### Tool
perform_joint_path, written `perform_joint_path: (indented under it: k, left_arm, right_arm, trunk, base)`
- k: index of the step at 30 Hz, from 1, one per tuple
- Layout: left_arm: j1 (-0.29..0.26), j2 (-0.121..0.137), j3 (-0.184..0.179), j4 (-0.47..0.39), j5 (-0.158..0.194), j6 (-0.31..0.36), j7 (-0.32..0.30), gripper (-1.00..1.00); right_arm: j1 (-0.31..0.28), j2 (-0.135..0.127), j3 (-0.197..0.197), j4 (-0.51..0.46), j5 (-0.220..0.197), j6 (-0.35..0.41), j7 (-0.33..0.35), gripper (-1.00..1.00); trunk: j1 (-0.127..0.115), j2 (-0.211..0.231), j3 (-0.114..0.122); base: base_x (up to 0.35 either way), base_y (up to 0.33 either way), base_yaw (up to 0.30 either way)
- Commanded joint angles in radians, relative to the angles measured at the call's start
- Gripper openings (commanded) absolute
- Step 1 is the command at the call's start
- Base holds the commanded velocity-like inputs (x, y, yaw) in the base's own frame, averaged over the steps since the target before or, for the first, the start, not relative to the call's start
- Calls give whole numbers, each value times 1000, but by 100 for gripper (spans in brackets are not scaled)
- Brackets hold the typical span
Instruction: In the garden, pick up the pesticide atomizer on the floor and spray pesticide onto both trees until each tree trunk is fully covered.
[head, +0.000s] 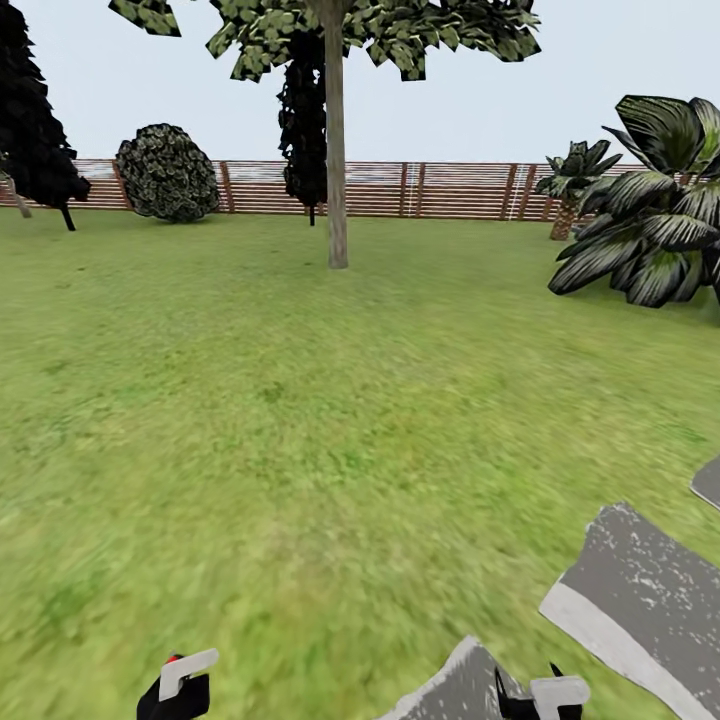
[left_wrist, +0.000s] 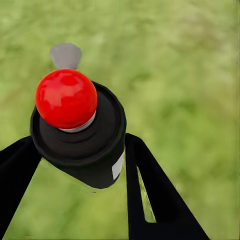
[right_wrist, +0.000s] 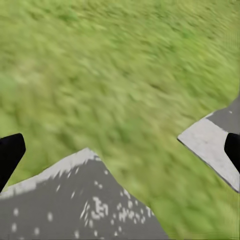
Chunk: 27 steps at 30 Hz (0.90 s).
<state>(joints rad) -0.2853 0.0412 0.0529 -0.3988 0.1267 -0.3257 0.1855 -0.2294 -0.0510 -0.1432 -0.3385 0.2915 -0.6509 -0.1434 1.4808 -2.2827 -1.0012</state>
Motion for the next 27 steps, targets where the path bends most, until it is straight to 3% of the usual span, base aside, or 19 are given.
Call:
perform_joint_path:
  k: [1, 27]
  left_arm:
    - [-1, 0, -2, 0, 10, -4, 0, -100]
    - [-1, 0, -2, 1, 10, -4, 0, -100]
  right_arm:
    - [-1, 0, -4, 1, 11, -3, -5, 100]
    - [-1, 0, -4, 1, 12, -3, -5, 100]
  trunk:
    - [0, 0, -1]
    - [0, 0, -1]
  base:
    - [338, 0, 0]
    - [338, 0, 0]
